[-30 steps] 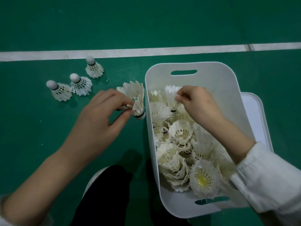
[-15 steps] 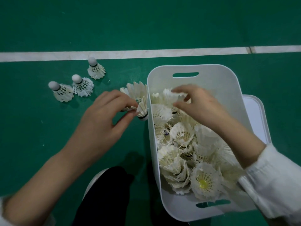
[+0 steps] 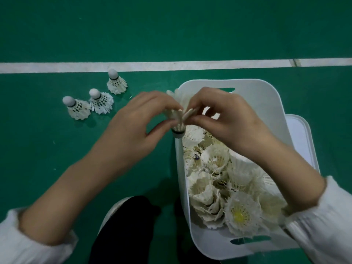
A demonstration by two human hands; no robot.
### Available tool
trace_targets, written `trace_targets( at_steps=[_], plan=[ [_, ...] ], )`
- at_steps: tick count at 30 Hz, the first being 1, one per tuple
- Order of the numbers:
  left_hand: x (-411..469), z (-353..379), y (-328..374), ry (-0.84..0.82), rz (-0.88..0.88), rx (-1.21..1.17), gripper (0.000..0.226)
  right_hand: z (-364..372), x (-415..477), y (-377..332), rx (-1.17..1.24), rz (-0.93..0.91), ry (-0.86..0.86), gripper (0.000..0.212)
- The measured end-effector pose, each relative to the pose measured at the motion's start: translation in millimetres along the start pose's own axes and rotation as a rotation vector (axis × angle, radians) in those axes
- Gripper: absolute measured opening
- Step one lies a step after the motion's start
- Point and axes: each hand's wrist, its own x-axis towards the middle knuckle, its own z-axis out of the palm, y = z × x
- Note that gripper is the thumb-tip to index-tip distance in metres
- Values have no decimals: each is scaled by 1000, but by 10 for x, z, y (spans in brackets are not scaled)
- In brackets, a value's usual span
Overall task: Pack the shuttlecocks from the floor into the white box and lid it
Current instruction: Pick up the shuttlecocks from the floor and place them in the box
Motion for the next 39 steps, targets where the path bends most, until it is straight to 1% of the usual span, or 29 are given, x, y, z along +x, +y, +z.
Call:
trace_targets(
  at_steps=[3,5,6,8,11,14,17,21,23,25,28,30,33,36,38,39],
  plan=[
    [-9,-54,-63,55,-90,-62,28,-87,-43,59,2,113,77,5],
    [-31,-68,-165,68,-169,-42,19,-154,-67,171,-17,218,206,10],
    [-54,-64,-236,39,-211,-23,16,-179,-77,230,-42,263,265,13],
    [-121,-32,-372,-48,-280,6,19,-191,-94,350,-111,331,322,17],
    [-235,51,-513,-127,-327,38,21,-112,-106,481,-188,424,281,20],
    [-320,132,-624,-169,-340,86,12,17,-118,618,-274,502,136,21],
    [-374,158,-733,-208,-358,123,11,150,-138,688,-279,538,12,22],
    [-415,134,-854,-218,-390,140,11,197,-122,680,-332,489,-20,24],
    [-427,91,-918,-217,-398,158,12,173,-124,654,-380,465,-32,29],
    [-435,18,-1008,-208,-418,182,12,131,-122,561,-418,425,-6,31],
    [-442,-118,-1143,-165,-472,230,13,47,-65,299,-423,352,37,25],
    [-440,-219,-1238,-126,-523,263,13,27,24,86,-373,298,22,19],
    [-431,-370,-1427,-20,-560,338,14,151,206,-225,-278,170,-74,16],
    [-376,-493,-1697,93,-580,478,28,457,394,-395,-308,25,-234,18],
    [-324,-544,-1904,96,-626,545,37,706,517,-414,-322,-31,-302,19],
    [-313,-551,-2022,59,-651,562,41,831,576,-408,-337,-37,-331,19]
  ],
)
